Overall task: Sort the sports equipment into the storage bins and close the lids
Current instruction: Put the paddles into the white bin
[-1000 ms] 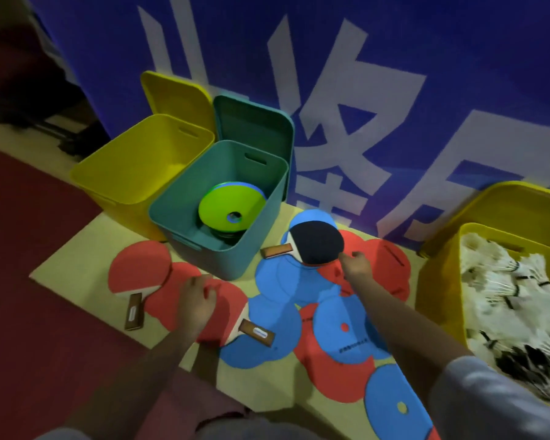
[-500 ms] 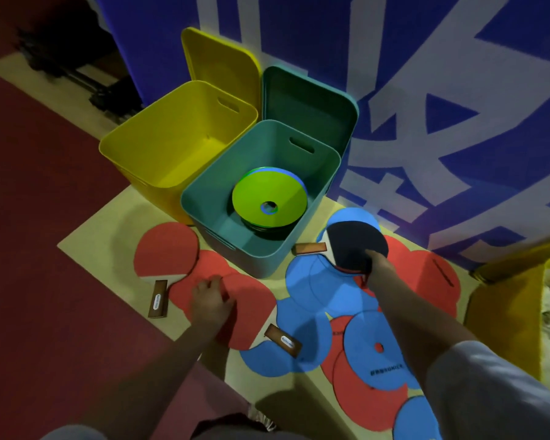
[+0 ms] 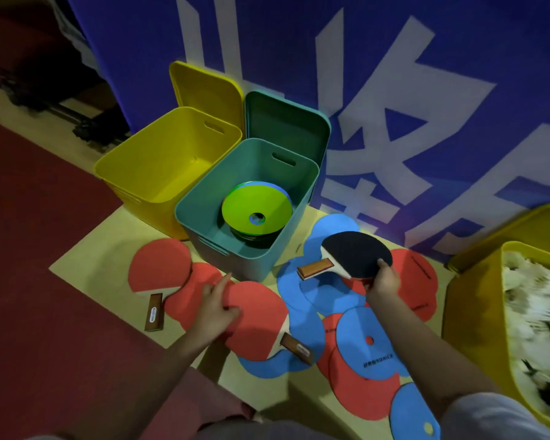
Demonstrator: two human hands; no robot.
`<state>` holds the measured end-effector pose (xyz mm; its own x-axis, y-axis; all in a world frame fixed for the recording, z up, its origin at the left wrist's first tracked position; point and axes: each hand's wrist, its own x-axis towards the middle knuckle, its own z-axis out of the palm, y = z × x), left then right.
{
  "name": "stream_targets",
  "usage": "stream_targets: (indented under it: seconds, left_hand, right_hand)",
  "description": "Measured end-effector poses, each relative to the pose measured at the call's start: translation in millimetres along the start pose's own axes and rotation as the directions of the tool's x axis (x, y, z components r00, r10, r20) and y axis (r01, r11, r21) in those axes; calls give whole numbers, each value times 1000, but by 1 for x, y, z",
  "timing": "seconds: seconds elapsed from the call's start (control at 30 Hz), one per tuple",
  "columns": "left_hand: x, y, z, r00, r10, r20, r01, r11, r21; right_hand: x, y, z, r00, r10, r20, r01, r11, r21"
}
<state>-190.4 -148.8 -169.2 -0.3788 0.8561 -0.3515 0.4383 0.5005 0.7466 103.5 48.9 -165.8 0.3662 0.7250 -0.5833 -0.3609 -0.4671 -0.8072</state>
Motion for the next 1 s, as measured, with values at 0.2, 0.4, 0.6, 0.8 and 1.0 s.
stream_targets:
  seconds: [0.2, 0.4, 0.6, 0.8, 1.0]
  left_hand:
    - [-33, 28, 34, 998, -38, -49, 11, 892, -453]
    - [-49, 59, 65, 998, 48, -43, -63, 874, -481]
    - [-58, 111, 77, 952, 161, -261, -252, 896, -366]
    - [-75, 220, 112, 909, 340, -241, -417, 755, -507]
    - [-112, 307, 183, 917, 356, -181, -390, 700, -599]
  right_hand:
    - [-33, 0, -44, 994, -108, 17, 108, 994, -23]
    - [-70, -21, -81, 923, -383, 39, 384, 911, -147]
    - [-92, -86, -121, 814, -580, 36, 580, 809, -94]
    - [-79, -156, -194, 800, -599, -34, 600, 800, 31]
    - [-49, -209, -301, 821, -556, -131, 570, 812, 121]
